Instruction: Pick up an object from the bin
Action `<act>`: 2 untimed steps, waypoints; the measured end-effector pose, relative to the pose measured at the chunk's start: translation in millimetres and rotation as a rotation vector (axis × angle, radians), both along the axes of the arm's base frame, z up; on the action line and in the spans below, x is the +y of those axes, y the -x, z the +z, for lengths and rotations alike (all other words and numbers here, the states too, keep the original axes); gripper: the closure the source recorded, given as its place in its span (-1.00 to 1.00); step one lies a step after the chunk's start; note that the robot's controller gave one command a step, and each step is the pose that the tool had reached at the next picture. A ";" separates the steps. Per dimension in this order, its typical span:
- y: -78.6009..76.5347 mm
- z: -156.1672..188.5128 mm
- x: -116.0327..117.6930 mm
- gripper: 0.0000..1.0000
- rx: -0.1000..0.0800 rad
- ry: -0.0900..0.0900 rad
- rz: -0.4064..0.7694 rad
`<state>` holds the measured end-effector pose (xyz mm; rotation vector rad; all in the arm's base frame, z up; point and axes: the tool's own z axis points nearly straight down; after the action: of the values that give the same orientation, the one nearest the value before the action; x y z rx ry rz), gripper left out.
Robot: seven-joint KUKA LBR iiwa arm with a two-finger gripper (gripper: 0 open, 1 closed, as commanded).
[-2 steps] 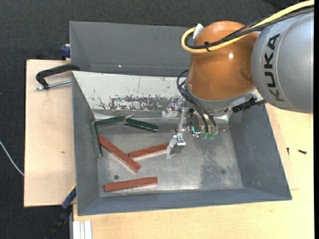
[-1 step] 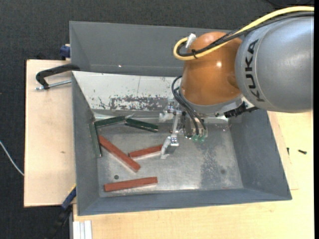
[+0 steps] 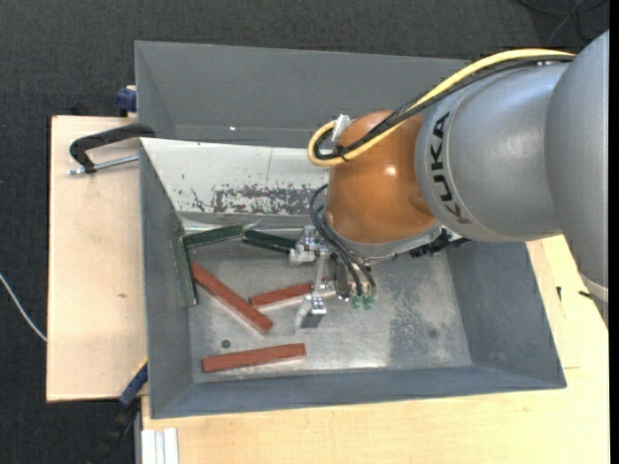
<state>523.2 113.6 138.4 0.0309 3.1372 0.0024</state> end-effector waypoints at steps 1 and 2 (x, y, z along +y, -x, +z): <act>-62.4 -58.7 -10.6 1.00 -0.016 -0.008 0.109; -62.4 -58.7 -10.6 1.00 -0.015 -0.008 0.109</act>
Offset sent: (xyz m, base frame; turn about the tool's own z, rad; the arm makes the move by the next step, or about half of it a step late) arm 0.0000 0.0000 0.0000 0.0000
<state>585.7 102.9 79.6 -0.1387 3.1190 0.0156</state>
